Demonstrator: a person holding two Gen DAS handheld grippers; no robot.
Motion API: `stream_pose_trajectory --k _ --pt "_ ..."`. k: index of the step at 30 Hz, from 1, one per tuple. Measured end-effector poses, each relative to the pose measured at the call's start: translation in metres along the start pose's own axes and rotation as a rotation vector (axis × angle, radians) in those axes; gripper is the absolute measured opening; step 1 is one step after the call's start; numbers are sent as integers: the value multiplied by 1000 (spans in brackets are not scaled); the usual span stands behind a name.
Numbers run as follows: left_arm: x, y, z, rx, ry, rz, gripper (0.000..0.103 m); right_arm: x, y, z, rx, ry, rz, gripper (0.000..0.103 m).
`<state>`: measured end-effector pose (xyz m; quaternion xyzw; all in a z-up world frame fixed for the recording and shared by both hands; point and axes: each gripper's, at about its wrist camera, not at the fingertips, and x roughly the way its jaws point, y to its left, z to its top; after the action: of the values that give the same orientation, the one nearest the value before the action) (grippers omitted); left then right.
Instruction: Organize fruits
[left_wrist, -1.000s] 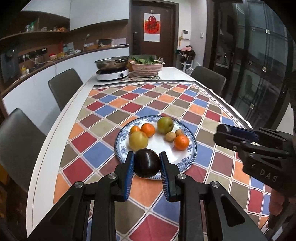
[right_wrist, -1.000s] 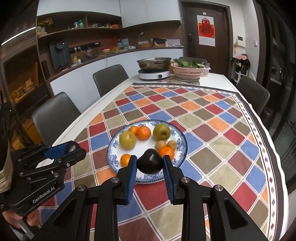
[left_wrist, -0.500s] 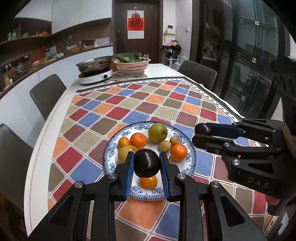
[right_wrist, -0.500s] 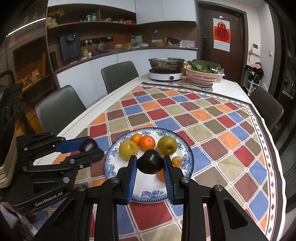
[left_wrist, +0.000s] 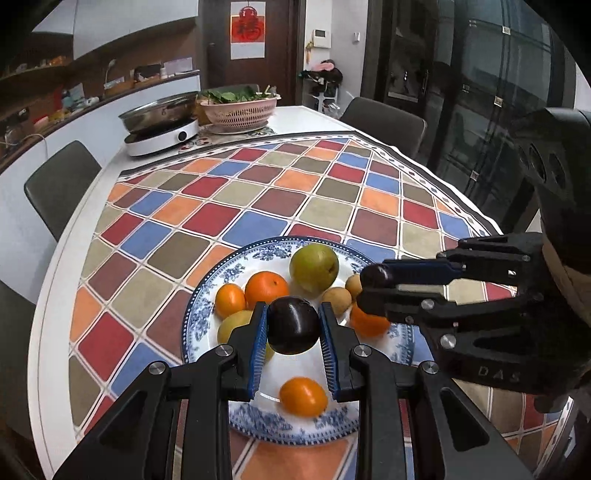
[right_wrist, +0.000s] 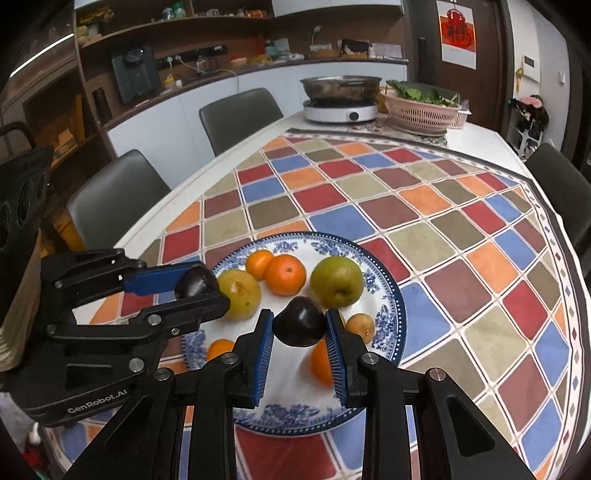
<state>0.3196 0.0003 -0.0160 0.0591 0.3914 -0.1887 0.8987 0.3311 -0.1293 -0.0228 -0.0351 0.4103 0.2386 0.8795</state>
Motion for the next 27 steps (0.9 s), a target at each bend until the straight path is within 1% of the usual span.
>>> stream_pose_trajectory --k 6,7,8,9,11,13,14,20,25,27 --pt "16 4 6 -2 18 -9 28 13 -6 0 -3 29 3 29" --pt "17 5 6 -3 18 -8 30 14 -7 0 -3 29 4 29" --pt "18 6 7 -6 15 -9 35 15 -7 -1 -5 29 5 29" --pt "17 7 7 -12 12 -3 37 16 -7 -1 -6 31 4 29" --pt "15 10 7 -24 5 3 37 17 -7 -1 -9 37 4 30" --pt "11 12 6 -34 -1 22 38 17 -7 -1 -11 34 6 35" --pt "9 12 6 -36 -3 30 38 17 -7 -1 -12 32 0 39" --pt "-9 11 3 -46 -21 78 42 7 -4 -2 -13 7 -15 39" --pt "-32 5 1 -57 -54 112 43 -14 2 -4 -16 -33 -45 39" --pt "-44 1 0 -58 -69 135 48 -24 4 -6 -9 -51 -54 39"
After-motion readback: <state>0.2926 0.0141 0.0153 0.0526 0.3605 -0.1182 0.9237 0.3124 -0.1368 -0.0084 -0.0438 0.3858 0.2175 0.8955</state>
